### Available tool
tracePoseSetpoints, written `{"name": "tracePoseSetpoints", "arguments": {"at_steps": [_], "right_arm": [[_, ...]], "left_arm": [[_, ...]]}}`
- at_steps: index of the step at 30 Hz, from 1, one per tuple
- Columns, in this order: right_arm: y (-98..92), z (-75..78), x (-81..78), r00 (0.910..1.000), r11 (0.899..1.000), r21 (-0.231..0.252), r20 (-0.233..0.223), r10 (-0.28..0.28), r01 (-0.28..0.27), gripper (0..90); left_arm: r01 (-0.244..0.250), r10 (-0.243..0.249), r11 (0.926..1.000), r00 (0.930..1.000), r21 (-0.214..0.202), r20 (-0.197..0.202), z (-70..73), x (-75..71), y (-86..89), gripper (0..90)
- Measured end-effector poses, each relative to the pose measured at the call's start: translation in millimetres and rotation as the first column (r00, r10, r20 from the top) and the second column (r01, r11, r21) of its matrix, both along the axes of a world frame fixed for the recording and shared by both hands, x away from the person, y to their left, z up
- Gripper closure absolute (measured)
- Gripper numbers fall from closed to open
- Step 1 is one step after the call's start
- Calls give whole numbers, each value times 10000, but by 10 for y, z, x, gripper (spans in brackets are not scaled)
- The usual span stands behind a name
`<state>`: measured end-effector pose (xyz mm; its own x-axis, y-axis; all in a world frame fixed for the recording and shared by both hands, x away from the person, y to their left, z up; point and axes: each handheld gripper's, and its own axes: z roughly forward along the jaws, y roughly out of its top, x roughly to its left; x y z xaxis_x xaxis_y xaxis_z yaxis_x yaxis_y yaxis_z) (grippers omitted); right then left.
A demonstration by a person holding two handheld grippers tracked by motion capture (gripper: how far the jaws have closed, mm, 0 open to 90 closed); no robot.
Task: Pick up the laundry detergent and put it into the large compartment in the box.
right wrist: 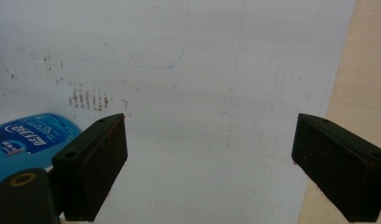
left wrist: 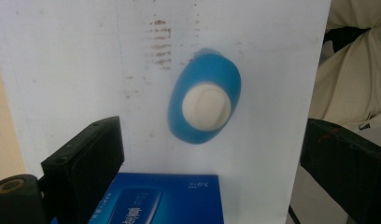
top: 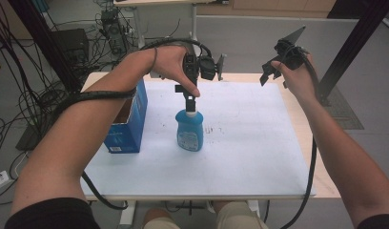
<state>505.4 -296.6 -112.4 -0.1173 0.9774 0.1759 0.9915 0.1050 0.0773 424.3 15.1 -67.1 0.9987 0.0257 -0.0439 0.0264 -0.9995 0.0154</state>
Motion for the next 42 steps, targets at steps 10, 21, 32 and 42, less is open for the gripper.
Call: {"name": "tracePoseSetpoints", "arguments": {"at_steps": [10, 21, 32, 42], "right_arm": [[21, -31, 18, 10000, 10000, -21, -74, 6, -6, 106], [17, -43, 16, 10000, 10000, -56, -84, 13, -13, 106], [2, -84, 49, 9998, 10000, -8, -184, -15, 15, 106], [24, -106, 63, 9997, 10000, -52, -258, -1, 0, 106]], "left_arm": [[118, -118, 9999, 9999, -59, -20, -80, -7, 3, 67], [257, -261, 9996, 9993, -151, -254, -305, 7, -21, 67], [376, -379, 9992, 9986, -99, -366, -577, 6, -32, 68], [564, -559, 9983, 9978, 129, -360, -810, -25, -85, 70]]}}
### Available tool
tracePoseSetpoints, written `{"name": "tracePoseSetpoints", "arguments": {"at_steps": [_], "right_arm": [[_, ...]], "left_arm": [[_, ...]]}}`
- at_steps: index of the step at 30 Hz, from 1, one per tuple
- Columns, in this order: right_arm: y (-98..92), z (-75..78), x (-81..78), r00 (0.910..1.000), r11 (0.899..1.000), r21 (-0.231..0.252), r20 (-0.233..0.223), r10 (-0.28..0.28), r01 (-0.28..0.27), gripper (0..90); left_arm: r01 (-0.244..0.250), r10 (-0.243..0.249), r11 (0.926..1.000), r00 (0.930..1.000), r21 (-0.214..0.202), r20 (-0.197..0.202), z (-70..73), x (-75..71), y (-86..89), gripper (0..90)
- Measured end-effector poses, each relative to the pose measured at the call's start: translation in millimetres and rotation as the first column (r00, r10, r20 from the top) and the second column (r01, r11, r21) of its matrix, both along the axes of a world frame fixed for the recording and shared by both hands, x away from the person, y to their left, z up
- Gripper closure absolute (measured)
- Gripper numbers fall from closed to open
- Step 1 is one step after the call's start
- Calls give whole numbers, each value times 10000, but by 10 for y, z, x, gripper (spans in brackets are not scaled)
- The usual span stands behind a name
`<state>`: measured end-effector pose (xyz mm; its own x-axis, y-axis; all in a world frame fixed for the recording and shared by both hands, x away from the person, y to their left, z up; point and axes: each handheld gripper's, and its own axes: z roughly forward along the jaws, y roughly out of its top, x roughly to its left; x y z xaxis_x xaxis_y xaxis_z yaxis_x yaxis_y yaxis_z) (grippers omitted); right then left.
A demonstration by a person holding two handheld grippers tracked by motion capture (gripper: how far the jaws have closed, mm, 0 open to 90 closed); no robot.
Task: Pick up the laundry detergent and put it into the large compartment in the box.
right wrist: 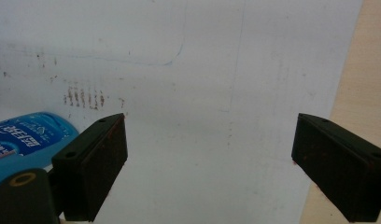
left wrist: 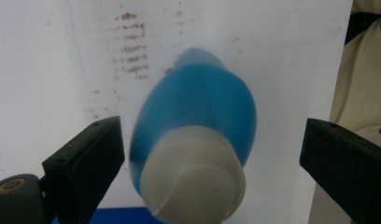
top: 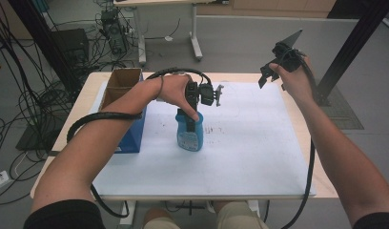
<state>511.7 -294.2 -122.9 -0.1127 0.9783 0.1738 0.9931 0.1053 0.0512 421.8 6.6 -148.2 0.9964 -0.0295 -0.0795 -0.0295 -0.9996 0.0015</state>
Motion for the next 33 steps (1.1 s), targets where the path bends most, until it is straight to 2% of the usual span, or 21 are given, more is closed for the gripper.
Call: {"name": "tracePoseSetpoints", "arguments": {"at_steps": [18, 33], "right_arm": [[-25, -45, 9, 10000, 10000, 82, -83, 14, -14, 106], [-65, -53, 6, 9999, 10000, 85, -115, -40, 41, 106]], "left_arm": [[24, -23, 10000, 9999, -86, 130, -160, -29, -8, 70], [11, -7, 9999, 9993, -120, 374, -186, -59, -5, 70]]}}
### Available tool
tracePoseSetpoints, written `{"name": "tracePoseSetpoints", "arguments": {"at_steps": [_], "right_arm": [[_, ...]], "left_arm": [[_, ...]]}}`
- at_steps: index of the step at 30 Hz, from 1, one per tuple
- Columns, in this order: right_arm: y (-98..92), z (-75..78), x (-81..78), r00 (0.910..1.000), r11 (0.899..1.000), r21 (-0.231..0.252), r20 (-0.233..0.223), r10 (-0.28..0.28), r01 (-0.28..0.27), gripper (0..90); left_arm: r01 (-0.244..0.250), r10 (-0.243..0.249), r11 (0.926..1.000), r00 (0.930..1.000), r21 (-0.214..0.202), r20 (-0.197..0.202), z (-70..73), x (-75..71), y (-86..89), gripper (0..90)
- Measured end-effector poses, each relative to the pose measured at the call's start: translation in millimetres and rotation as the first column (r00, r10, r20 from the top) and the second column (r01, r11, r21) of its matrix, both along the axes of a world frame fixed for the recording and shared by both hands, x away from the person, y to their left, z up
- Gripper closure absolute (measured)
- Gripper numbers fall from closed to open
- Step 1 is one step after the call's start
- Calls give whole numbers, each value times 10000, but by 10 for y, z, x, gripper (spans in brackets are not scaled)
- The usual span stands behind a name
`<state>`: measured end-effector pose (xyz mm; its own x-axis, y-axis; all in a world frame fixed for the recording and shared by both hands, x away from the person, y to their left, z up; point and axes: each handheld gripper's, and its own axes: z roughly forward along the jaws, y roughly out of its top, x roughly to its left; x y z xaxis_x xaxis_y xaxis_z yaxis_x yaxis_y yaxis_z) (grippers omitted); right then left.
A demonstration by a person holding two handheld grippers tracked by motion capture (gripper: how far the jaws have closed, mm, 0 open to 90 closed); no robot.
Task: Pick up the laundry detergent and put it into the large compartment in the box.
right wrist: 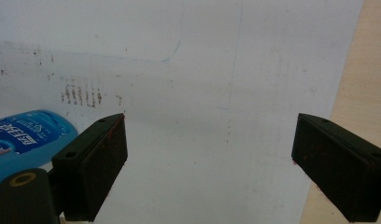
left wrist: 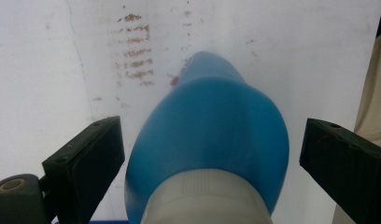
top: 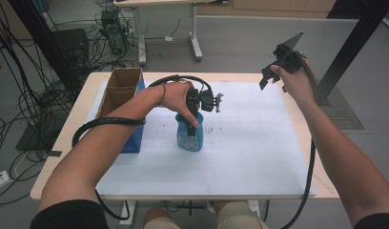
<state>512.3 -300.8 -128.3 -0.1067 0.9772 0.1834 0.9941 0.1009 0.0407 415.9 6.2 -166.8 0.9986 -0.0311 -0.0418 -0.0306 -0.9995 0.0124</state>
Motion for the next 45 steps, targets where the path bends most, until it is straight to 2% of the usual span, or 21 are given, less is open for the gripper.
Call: {"name": "tracePoseSetpoints", "arguments": {"at_steps": [9, 45], "right_arm": [[-2, -5, 3, 10000, 10000, -4, -12, -8, 8, 106], [39, -19, 5, 10000, 10000, -92, -43, 4, -4, 106]], "left_arm": [[-22, 23, 10000, 9999, -65, 136, 27, -12, 15, 70], [-18, 21, 9999, 9997, -124, 262, 34, -48, 80, 70]]}}
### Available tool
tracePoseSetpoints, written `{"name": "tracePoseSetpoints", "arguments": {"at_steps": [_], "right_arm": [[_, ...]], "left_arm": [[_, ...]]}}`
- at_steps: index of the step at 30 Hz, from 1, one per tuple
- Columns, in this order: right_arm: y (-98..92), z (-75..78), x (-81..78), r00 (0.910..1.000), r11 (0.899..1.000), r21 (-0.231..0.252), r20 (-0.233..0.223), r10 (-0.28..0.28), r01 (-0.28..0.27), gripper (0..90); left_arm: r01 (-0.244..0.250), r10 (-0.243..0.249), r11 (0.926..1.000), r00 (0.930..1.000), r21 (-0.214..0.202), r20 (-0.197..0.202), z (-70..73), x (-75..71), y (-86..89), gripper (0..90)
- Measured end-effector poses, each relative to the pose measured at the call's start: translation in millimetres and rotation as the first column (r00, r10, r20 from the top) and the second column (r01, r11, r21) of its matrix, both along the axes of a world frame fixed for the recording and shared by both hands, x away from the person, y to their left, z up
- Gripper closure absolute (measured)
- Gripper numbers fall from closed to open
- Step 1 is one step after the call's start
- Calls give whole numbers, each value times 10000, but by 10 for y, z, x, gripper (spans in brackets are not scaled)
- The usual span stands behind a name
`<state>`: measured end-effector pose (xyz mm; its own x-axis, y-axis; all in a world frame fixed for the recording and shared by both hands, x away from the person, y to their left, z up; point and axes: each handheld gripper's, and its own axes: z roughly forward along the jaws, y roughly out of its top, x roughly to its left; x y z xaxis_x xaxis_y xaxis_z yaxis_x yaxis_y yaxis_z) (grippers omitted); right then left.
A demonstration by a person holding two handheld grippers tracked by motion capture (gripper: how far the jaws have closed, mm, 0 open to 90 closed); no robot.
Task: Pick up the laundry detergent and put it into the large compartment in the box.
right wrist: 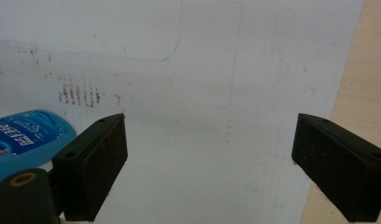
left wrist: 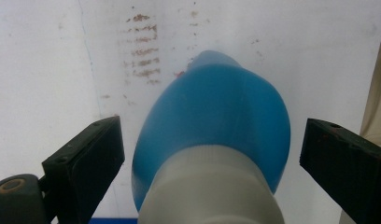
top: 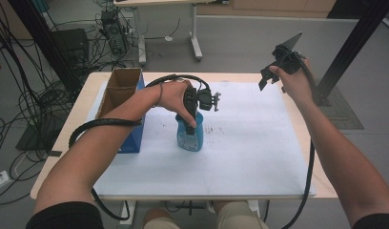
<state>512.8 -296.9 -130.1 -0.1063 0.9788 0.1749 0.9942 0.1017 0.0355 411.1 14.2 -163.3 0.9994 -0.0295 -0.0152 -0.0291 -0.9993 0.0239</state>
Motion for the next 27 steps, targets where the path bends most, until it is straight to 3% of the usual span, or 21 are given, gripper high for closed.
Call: {"name": "tracePoseSetpoints", "arguments": {"at_steps": [27], "right_arm": [[19, 2, 1, 10000, 10000, -23, 10, 25, -25, 106]], "left_arm": [[-12, 12, 10000, 10000, 56, 43, 8, -10, 7, 70]]}}
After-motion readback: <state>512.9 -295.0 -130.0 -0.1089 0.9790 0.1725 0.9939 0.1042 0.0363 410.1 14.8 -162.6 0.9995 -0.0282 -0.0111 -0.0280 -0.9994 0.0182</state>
